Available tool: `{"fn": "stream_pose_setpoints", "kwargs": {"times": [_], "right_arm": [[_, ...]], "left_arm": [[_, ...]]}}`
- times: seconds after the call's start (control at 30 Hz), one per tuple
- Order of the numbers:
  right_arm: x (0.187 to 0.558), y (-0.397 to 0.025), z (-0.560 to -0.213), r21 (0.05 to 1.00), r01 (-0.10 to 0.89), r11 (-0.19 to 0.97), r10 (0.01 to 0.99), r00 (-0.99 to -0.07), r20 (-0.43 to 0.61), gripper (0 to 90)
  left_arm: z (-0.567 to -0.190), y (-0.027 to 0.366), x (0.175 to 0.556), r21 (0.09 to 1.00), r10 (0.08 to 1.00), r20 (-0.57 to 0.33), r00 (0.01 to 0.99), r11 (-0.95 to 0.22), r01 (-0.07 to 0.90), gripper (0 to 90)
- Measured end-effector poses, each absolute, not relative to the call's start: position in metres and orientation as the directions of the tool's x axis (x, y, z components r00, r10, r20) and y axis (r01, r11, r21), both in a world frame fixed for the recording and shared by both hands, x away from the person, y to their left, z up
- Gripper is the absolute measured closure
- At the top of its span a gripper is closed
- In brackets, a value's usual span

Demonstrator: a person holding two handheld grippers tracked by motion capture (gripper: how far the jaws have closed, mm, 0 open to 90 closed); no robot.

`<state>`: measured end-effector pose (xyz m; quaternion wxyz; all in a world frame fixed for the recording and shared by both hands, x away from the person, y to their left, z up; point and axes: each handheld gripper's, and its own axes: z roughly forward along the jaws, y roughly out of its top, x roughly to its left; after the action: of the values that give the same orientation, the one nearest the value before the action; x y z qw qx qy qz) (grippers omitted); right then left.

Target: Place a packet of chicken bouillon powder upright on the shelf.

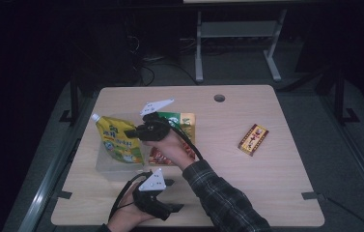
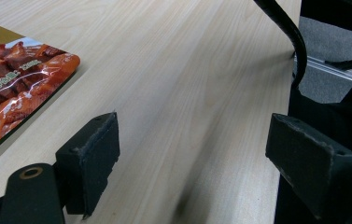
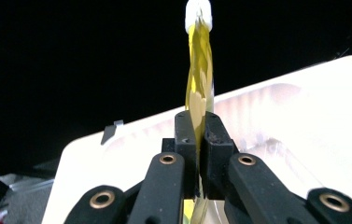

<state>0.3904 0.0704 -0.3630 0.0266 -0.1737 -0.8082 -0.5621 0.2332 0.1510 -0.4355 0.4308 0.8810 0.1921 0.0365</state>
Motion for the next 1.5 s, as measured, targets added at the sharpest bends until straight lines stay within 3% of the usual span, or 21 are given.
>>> {"fn": "stream_pose_setpoints", "kwargs": {"times": [0.5, 0.63, 0.73, 1.0, 1.13, 1.5], "right_arm": [[0.384, 0.059, -0.368, 0.891, 0.294, 0.345, 0.259, -0.943, 0.211, 85.0], [0.383, 0.059, -0.366, 0.886, 0.293, 0.358, 0.271, -0.941, 0.201, 77.8], [0.382, 0.054, -0.362, 0.879, 0.298, 0.372, 0.282, -0.939, 0.199, 63.0], [0.376, 0.035, -0.352, 0.863, 0.286, 0.417, 0.324, -0.933, 0.153, 42.5], [0.373, 0.021, -0.351, 0.850, 0.287, 0.441, 0.350, -0.927, 0.131, 36.8], [0.364, -0.032, -0.359, 0.846, 0.330, 0.418, 0.430, -0.892, 0.136, 33.6]], "left_arm": [[-0.437, 0.149, 0.233, 0.769, 0.372, -0.110, 0.922, -0.556, 0.316, 17.1], [-0.437, 0.149, 0.233, 0.768, 0.372, -0.112, 0.922, -0.556, 0.317, 17.1], [-0.437, 0.150, 0.233, 0.768, 0.371, -0.109, 0.922, -0.558, 0.315, 17.1], [-0.437, 0.151, 0.234, 0.763, 0.367, -0.106, 0.924, -0.566, 0.313, 17.1], [-0.437, 0.151, 0.235, 0.764, 0.369, -0.105, 0.924, -0.564, 0.312, 17.1], [-0.439, 0.151, 0.235, 0.766, 0.383, -0.127, 0.915, -0.548, 0.336, 17.1]]}}
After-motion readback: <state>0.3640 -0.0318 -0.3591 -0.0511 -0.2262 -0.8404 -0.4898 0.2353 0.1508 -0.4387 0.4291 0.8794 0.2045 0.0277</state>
